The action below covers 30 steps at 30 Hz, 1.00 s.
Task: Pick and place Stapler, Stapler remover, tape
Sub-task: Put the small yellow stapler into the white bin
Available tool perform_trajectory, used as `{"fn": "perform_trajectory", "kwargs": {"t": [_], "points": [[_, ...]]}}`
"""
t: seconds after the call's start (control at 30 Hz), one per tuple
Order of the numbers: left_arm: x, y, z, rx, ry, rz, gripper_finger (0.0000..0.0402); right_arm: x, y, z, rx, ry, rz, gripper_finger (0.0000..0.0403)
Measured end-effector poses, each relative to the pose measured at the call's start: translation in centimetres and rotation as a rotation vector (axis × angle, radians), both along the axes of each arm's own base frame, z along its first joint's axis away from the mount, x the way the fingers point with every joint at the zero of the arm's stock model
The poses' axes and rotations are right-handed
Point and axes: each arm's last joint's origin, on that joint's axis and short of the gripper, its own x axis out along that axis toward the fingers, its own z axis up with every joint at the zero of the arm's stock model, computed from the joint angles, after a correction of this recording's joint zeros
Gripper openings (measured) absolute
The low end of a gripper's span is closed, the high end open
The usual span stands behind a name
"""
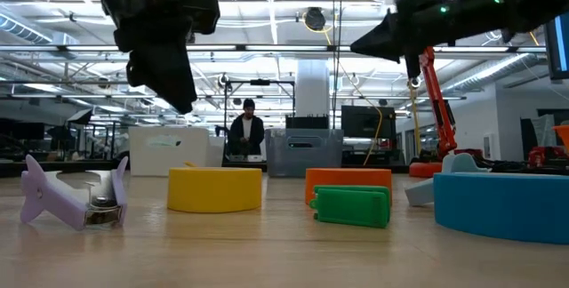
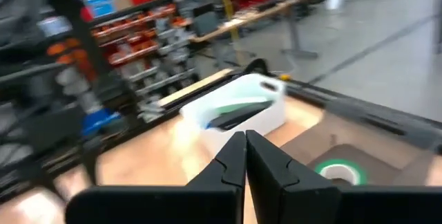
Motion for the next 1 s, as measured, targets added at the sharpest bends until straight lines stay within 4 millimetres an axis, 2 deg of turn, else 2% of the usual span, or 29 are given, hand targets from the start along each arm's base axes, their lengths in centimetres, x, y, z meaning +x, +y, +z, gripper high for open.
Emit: {"fn": "perform_trajectory", "kwargs": {"t": [0.23,0.37,0.77,1.0], "points": [[0.0,-0.4,-0.3,-0.004,-0.001,0.061,0.0133,-3.4,0.6,-2.6,-0.020,-0.100,0.106,0.0004],[0.1,-0.4,-0.3,-0.005,-0.006,0.062,0.0133,-5.3,0.7,-3.2,0.030,-0.149,0.114,0.0004],[0.3,0.0,-0.2,-0.009,-0.017,0.083,0.0133,-7.6,0.5,-3.4,0.155,-0.033,0.251,0.0004],[0.4,-0.1,-0.8,-0.023,0.011,0.103,0.0133,-8.8,0.1,-3.7,0.214,0.008,0.253,0.0004]]}}
